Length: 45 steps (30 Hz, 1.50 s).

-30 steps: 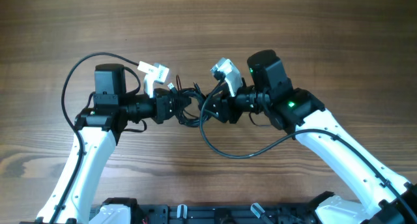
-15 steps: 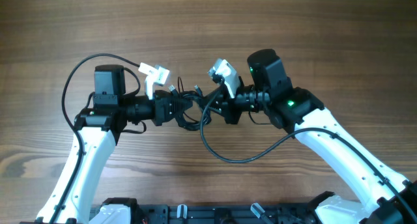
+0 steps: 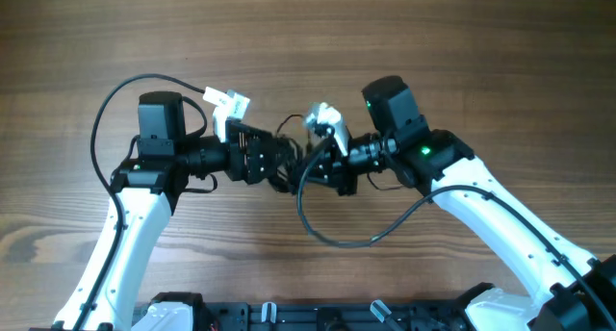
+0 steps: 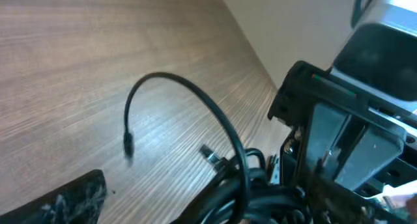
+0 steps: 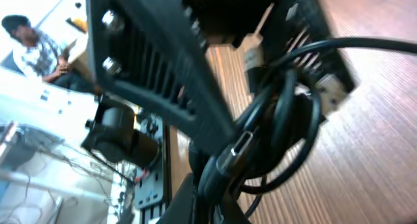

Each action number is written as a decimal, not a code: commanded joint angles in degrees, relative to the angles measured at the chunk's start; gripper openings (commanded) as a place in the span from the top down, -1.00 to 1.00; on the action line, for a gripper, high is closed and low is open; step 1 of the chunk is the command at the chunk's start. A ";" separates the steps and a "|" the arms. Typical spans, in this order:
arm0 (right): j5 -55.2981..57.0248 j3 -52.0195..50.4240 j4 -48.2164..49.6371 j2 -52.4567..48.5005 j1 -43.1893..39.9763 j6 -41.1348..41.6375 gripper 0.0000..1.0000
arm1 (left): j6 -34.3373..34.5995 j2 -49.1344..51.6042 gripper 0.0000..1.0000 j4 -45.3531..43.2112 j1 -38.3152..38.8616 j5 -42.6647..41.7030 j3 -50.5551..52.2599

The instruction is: Untangle cables

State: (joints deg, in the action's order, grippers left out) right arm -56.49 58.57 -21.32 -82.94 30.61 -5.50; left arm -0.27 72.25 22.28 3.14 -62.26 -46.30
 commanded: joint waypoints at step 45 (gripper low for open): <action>12.37 0.11 14.82 -0.24 -5.33 44.68 0.91 | 67.23 0.31 0.61 -5.64 16.04 33.48 -0.85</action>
State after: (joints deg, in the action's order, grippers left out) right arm -44.69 58.52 -7.03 -83.07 25.21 37.76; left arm 66.76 72.20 17.08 18.79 -30.15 -46.87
